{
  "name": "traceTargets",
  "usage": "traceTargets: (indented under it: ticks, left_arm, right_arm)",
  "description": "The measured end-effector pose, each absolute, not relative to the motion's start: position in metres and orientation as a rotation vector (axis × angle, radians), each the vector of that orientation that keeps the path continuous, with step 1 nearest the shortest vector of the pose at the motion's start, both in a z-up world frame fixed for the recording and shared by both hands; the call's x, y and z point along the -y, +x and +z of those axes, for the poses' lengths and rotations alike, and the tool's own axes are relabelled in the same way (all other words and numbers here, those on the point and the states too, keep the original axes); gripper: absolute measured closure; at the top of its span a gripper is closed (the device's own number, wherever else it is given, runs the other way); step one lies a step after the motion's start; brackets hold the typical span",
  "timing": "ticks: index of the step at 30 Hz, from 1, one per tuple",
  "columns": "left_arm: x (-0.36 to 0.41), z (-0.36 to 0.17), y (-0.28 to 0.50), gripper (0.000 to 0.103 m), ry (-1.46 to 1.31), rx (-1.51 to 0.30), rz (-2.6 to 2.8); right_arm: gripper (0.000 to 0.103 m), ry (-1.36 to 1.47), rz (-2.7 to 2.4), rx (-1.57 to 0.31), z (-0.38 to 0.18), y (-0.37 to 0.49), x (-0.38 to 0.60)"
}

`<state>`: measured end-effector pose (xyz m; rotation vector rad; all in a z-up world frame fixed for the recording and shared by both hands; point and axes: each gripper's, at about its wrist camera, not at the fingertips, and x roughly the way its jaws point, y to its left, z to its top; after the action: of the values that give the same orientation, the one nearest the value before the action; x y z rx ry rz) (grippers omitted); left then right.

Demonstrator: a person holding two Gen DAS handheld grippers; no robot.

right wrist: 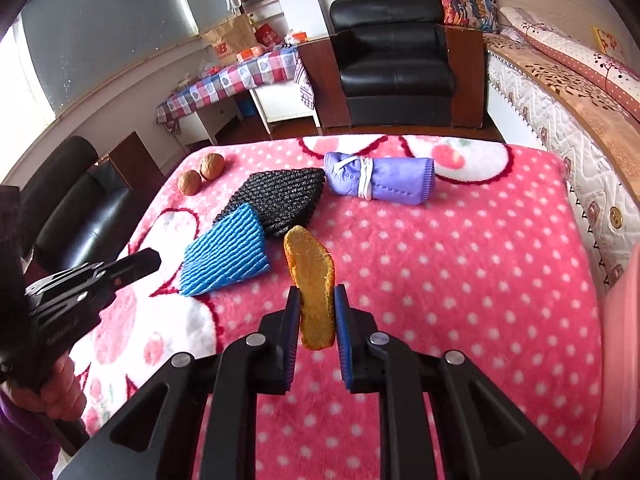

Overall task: Collect trash
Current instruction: 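Grasp the orange peel with the right tool while the left tool grasps the blue foam net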

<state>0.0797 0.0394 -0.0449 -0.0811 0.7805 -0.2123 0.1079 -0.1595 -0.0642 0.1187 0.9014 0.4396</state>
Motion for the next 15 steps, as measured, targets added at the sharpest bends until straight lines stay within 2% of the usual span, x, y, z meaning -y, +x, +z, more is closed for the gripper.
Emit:
traceTargets:
  ticks: [1,3,4,5,15]
  left_arm:
    - [-0.041,-0.045,0.082,0.099,-0.092,-0.787,-0.212]
    - [-0.042,-0.046,0.087,0.078,-0.105,-0.79,-0.211]
    - [-0.042,-0.047,0.09,0.064,-0.105,-0.79,-0.203]
    - [-0.042,-0.048,0.094,0.06,-0.103,-0.791,-0.2]
    - [-0.045,-0.074,0.136,0.059,-0.06,-0.845,-0.13]
  right_arm:
    - [0.087,0.123,0.44,-0.901,-0.063,0.106,0.161]
    - [0.087,0.13,0.439,-0.902,-0.063,0.104,0.164]
    - [0.087,0.133,0.438,-0.903,-0.063,0.103,0.165]
    - [0.087,0.135,0.437,-0.905,-0.062,0.102,0.166]
    - [0.087,0.143,0.431,-0.915,-0.064,0.106,0.166]
